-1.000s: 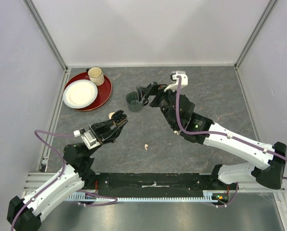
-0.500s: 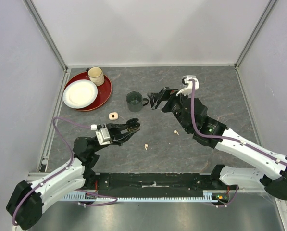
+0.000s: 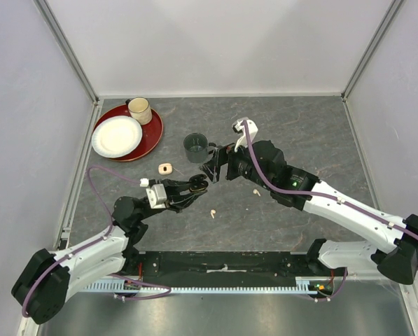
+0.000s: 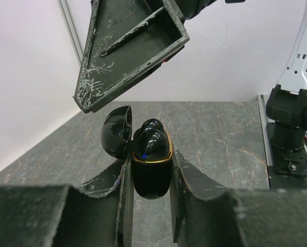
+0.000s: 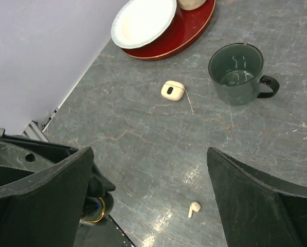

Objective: Insert the wireless bluetooth earbuds into the charging case
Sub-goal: Close the charging case.

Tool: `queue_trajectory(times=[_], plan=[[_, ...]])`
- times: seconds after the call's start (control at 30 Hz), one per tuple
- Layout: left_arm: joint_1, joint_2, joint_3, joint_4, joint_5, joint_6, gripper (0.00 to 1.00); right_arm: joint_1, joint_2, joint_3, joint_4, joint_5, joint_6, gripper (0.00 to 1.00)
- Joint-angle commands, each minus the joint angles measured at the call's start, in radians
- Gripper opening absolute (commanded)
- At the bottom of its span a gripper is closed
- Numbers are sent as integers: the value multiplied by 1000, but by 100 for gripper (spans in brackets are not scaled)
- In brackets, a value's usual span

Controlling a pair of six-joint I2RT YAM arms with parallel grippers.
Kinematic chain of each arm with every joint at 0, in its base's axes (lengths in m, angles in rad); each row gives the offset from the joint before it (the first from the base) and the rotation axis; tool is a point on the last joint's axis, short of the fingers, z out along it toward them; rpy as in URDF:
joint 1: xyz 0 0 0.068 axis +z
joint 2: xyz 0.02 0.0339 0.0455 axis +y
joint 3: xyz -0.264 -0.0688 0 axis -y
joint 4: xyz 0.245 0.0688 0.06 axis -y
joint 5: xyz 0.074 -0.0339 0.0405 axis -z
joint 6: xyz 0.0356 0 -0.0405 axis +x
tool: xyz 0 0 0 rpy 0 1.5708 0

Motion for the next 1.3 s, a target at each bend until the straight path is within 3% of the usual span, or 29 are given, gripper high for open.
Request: queue_trajectory(times=[0.0, 0.33, 0.73, 1.27], plan=[[-2, 42, 43, 90, 35, -10, 2, 0, -2, 44, -5, -78, -37, 98], [-2, 96, 40, 181, 48, -58, 2, -2, 4, 53, -62, -104, -76, 98], [-2, 53, 17, 174, -6, -36, 2, 0, 31, 77, -128, -268, -142, 98], [-2, 65, 25, 168, -49, -33, 2, 0, -7, 71, -180, -251, -188, 98]])
